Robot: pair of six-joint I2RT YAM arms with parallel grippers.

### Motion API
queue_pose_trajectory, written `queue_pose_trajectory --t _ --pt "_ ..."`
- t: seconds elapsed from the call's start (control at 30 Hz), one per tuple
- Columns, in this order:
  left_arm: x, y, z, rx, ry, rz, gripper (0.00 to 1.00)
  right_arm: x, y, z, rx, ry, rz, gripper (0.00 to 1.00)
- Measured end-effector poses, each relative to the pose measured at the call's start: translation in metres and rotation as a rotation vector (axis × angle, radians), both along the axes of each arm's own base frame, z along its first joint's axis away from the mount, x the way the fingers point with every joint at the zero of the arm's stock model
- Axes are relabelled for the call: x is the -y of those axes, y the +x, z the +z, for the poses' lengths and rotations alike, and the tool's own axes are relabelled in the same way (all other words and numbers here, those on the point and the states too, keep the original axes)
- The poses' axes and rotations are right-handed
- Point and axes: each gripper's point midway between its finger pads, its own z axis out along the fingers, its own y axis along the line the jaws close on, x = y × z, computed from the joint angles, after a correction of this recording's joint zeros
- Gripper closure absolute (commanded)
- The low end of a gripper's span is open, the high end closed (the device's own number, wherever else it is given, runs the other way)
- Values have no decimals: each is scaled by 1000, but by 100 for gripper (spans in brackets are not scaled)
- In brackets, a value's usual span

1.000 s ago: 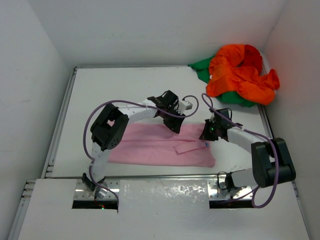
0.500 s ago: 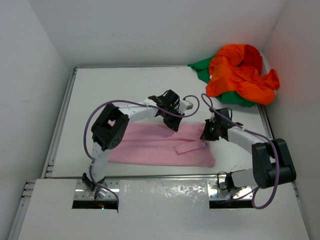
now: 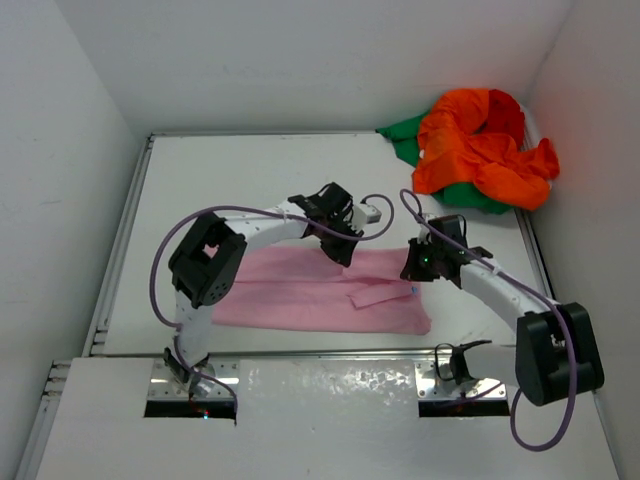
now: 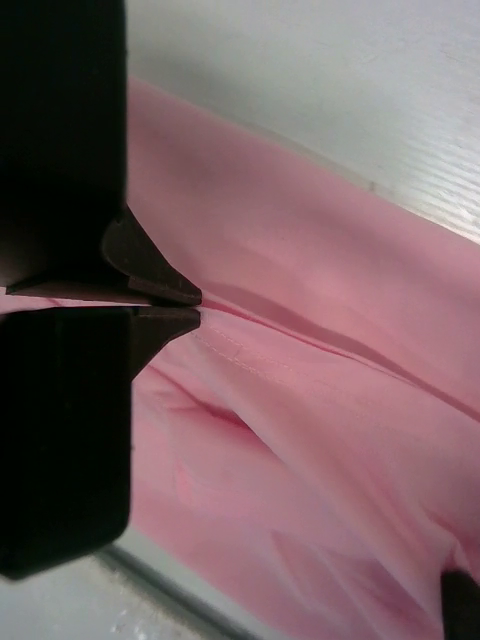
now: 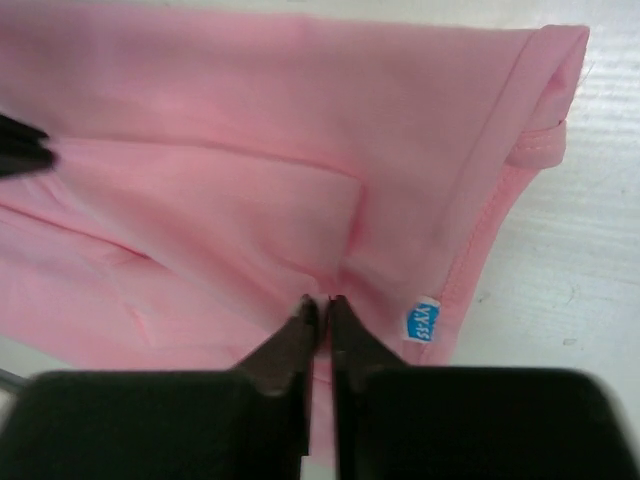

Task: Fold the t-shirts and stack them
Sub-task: Fold the other side of the tshirt into a rectangle

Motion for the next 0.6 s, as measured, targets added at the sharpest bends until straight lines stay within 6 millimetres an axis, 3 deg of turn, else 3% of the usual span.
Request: queue_pose_trajectory --t 0.1,0.23,0.4,0.6 --pt "-10 1 -20 19 42 42 100 2 -13 -19 -69 -10 -9 75" --pt "-19 1 -36 32 81 88 100 6 -23 -33 -125 -29 -14 69" --pt "-14 11 -33 66 65 115 100 10 -19 -29 -100 -48 -19 69" --pt "-10 14 -29 71 47 117 100 7 -4 -11 -13 -39 -2 71"
